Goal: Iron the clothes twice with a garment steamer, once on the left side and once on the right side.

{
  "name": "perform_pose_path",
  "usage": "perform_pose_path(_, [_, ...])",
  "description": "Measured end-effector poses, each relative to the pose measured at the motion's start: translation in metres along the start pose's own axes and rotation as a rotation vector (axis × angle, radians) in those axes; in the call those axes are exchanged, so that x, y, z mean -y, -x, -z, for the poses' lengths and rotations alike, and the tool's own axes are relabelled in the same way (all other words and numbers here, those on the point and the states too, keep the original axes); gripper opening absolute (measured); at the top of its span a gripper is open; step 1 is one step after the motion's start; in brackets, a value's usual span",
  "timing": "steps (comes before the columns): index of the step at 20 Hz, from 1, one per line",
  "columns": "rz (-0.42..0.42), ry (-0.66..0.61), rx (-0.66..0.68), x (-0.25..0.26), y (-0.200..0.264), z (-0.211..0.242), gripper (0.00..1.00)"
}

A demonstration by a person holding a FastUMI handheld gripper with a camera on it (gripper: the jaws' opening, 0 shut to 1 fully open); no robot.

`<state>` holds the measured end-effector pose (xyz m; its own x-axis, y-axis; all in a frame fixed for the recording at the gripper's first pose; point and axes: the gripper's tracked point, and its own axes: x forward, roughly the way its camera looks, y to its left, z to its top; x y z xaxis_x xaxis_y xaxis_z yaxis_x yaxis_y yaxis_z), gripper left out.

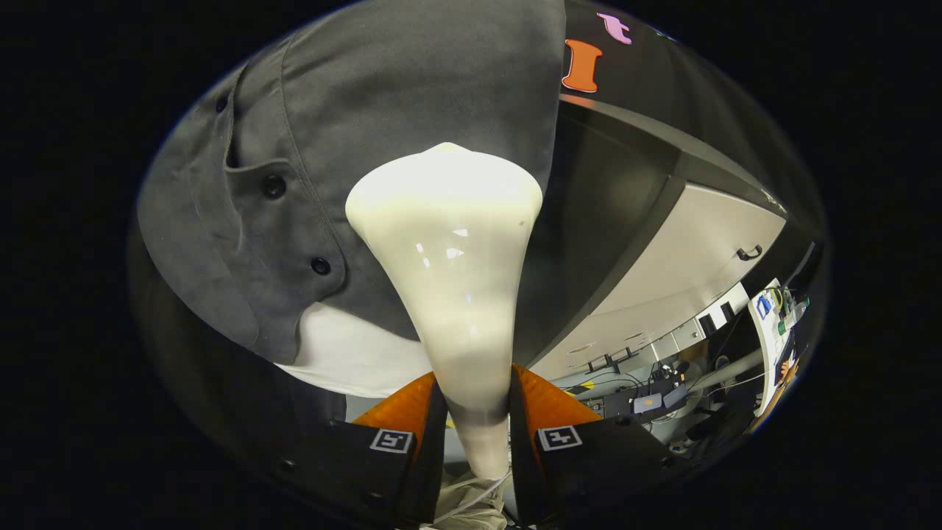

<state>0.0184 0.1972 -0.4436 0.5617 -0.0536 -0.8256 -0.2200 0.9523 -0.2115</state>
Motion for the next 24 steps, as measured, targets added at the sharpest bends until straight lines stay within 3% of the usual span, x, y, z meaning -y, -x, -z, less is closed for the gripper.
perform_pose_path(10, [0.012, -0.025, 0.004, 0.005, 0.006, 0.018, 0.48])
perform_pose_path(16, [0.021, -0.082, 0.083, -0.002, 0.057, -0.008, 0.48])
perform_pose_path(24, [0.029, -0.096, 0.252, -0.022, 0.132, -0.084, 0.48])
